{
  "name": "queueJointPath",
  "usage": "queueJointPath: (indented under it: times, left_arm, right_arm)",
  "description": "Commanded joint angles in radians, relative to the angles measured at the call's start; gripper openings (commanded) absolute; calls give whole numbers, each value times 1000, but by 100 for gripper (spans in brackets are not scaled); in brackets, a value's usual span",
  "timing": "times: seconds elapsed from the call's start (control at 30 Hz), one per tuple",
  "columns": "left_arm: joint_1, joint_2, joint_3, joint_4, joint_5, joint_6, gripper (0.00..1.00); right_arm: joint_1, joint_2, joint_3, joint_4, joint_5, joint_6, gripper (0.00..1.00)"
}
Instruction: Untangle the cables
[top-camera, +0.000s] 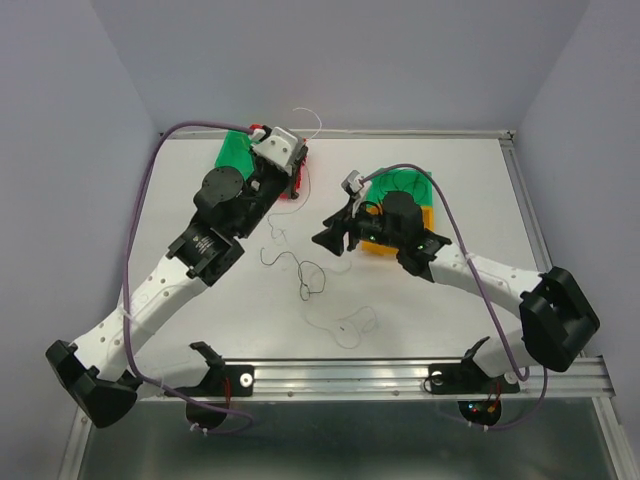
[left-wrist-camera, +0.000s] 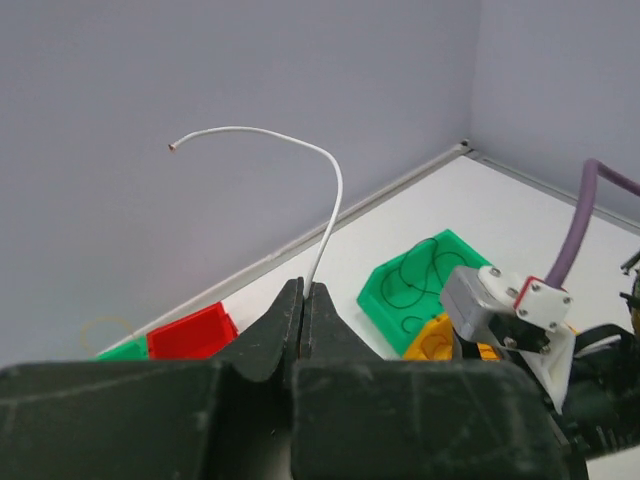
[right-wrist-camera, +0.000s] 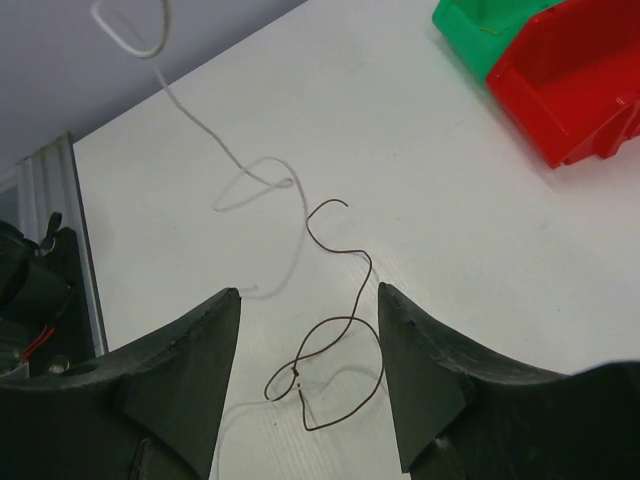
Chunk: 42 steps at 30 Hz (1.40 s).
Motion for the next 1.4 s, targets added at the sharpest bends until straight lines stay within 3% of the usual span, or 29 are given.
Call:
queueJointPath:
  times: [0.0,0.13,0.3,0.53,0.77,1.0,1.13,1.37]
  left_arm:
    - [5,10,38,170,-231,48,0]
    - [22,82,81,255,-348,134,0]
    - [73,150,97,355,-370,197,0]
    - [158,349,233,448,-422,254,0]
    - [257,567,422,471,-426,256,0]
    - [304,751,563,488,-463,308,0]
    - [321,821,583,476,-457,250,0]
    - [323,914,578,467,-462,234,0]
  right_arm:
    - [0,18,80,54,-24,-42,63]
    - [0,-6,67,66,58,-30,61]
    - [0,-118,-34,107,260,-2,58]
    - [2,-290,-141,119,366,-5,58]
    - [0,-417,-209,123,419,4,57]
    - [0,-647,-327,120,575,28,55]
    - [0,-805,-368,81,606,21,55]
    - [2,-902,-377,-8,650,10,56]
